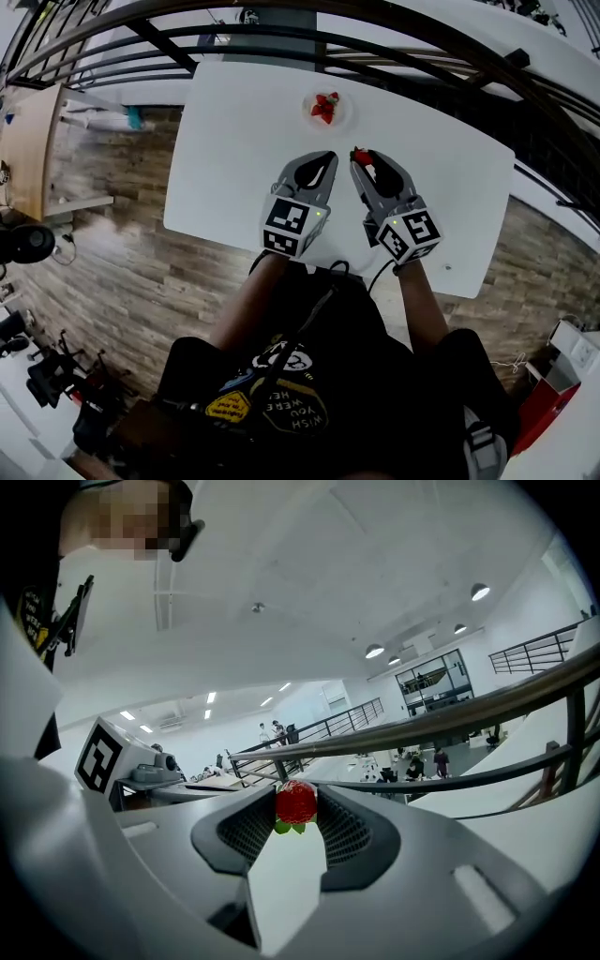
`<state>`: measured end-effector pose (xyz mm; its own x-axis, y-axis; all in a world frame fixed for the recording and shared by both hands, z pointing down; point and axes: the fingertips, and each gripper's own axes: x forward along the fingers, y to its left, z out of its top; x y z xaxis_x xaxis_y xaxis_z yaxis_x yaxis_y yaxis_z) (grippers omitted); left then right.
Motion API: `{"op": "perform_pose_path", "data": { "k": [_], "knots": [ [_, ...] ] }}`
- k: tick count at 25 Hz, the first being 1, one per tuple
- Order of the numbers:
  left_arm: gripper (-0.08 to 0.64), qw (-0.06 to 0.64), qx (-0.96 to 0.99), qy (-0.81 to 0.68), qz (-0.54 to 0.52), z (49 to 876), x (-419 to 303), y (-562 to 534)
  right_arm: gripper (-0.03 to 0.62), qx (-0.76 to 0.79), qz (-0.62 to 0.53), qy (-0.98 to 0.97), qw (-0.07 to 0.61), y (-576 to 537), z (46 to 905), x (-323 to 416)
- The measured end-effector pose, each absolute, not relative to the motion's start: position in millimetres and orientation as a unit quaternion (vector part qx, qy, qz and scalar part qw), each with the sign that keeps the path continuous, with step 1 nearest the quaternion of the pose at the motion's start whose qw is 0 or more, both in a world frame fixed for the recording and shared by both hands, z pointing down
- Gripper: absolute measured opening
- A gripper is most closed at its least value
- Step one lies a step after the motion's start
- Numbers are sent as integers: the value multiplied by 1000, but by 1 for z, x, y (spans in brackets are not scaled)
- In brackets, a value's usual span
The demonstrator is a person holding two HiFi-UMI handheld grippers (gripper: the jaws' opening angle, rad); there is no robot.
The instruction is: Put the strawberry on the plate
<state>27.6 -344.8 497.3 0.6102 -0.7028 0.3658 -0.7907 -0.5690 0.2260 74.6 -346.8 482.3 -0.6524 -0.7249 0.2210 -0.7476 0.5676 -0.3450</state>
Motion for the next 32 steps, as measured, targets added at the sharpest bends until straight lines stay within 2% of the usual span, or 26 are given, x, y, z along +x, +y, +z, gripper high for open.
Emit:
{"op": "perform_pose_path", "data": {
  "k": [13,21,32],
  "knots": [
    [0,219,873,-409,151,580,-1,-420,140,466,218,-854,72,-424,565,67],
    [0,269,856,-410,160,640,-10,-461,140,473,218,-847,109,-471,617,60],
    [0,286,851,-405,174,685,-13,-490,140,450,222,-849,168,-505,691,50]
  ]
}}
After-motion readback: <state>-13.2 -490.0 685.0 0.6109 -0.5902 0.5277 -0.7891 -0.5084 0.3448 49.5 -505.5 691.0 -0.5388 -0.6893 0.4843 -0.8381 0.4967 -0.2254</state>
